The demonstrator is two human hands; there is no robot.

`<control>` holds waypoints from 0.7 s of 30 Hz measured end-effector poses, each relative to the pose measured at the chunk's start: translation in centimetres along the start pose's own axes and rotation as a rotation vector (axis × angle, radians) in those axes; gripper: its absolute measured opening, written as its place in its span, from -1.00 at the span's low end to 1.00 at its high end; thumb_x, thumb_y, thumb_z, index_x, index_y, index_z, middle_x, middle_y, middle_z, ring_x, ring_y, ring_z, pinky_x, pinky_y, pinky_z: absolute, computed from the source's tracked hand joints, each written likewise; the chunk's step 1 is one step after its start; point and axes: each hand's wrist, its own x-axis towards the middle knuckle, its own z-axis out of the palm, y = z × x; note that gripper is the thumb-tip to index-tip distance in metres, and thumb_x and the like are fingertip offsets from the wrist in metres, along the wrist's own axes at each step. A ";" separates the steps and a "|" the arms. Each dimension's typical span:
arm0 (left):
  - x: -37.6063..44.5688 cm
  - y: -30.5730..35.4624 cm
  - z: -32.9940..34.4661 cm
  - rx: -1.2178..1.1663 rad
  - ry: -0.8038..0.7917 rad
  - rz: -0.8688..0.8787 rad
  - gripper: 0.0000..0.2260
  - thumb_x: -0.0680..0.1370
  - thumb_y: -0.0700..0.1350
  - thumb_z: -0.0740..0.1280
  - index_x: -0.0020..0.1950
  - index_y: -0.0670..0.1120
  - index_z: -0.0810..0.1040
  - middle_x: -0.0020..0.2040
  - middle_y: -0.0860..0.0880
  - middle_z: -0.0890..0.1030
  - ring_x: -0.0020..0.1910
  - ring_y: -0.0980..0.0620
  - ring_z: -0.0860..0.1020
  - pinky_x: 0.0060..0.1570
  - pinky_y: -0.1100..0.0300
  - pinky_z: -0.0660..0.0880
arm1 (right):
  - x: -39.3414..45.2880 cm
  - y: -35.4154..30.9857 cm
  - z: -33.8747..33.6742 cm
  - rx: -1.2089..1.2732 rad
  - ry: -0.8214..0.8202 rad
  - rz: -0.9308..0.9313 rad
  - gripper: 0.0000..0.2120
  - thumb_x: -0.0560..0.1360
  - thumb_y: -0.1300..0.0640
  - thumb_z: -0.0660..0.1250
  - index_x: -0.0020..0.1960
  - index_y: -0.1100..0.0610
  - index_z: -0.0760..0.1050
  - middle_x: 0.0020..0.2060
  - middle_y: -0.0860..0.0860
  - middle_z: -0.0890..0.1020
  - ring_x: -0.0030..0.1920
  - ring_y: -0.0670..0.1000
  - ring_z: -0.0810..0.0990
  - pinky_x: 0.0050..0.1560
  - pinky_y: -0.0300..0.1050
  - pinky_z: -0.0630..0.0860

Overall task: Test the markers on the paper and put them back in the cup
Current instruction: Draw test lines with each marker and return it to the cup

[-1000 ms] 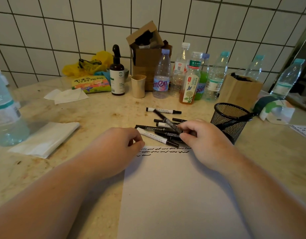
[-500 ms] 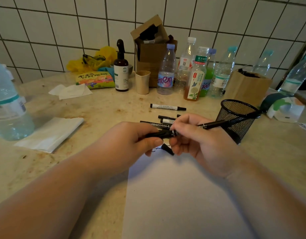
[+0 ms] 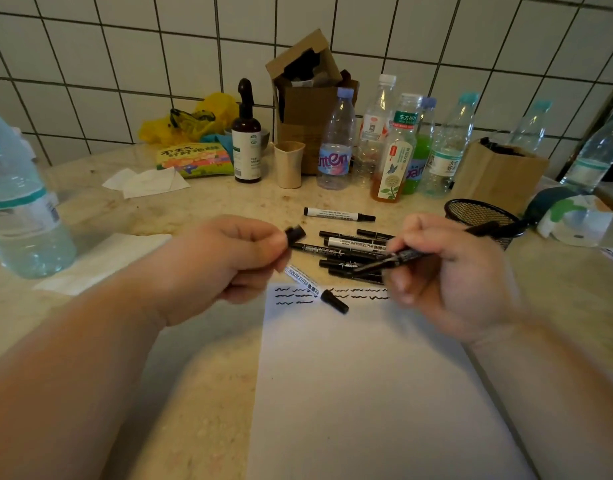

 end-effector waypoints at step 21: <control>1.4 -0.8 2.0 0.798 0.383 -0.249 -0.71 0.58 0.18 0.25 -0.21 0.05 0.59 -0.31 0.01 0.63 -0.42 0.06 0.50 -0.40 0.17 0.45 | 0.4 2.5 1.1 -0.301 0.261 0.237 -0.74 0.58 0.09 0.35 -0.24 0.13 0.66 -0.47 0.10 0.54 -0.48 0.03 0.45 -0.42 -0.05 0.52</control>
